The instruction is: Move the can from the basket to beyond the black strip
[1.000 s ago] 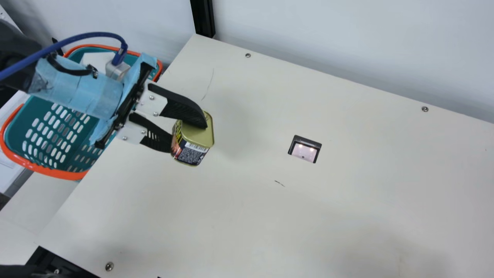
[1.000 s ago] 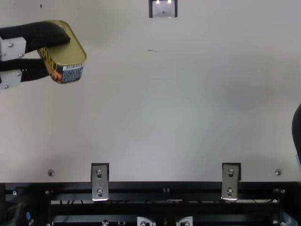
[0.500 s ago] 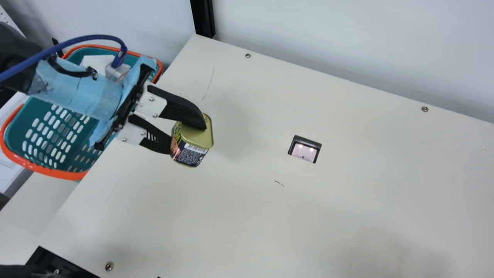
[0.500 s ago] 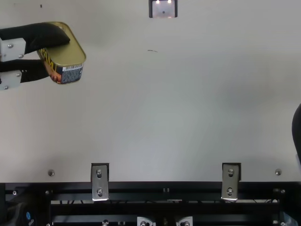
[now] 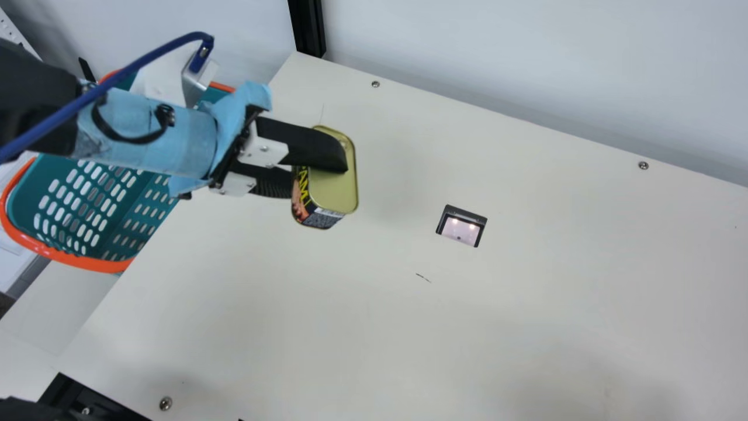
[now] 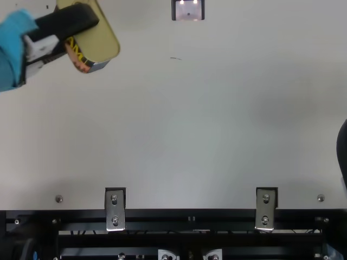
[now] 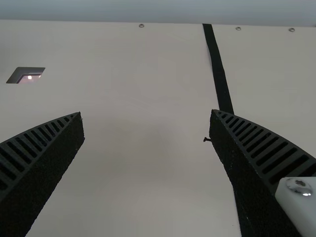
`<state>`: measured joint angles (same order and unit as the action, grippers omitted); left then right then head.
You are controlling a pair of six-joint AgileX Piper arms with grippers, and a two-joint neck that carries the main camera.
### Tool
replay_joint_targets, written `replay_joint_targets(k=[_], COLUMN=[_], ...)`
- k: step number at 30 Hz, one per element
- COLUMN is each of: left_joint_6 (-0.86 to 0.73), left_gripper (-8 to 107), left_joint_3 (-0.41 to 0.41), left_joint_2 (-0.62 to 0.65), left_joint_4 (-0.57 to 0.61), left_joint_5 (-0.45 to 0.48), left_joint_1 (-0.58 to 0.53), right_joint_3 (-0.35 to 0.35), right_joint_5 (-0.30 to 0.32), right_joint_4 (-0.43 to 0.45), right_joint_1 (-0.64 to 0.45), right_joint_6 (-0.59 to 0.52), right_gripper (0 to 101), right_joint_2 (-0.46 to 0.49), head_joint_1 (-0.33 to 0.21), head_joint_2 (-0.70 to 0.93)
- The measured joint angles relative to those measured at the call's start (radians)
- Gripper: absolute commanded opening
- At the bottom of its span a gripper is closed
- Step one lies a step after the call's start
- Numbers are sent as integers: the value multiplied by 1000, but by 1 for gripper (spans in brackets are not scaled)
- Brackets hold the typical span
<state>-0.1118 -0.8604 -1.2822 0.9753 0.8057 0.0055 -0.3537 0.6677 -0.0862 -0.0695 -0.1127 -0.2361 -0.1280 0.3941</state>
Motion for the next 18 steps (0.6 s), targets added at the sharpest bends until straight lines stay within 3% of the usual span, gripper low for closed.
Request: replay_joint_targets(k=[6,18], left_joint_6=[-117,-288], left_gripper=[10,10], left_joint_3=[58,91], left_joint_2=[26,11], left_joint_4=[37,147], left_joint_5=[-237,-653], left_joint_1=[-181,-486], right_joint_3=[0,0], right_joint_5=[0,0], right_joint_4=[0,0], right_joint_1=[0,0], right_joint_6=[0,0], right_gripper=[101,101], right_joint_2=[0,0], head_joint_1=[0,36], head_joint_2=[-20,-271])
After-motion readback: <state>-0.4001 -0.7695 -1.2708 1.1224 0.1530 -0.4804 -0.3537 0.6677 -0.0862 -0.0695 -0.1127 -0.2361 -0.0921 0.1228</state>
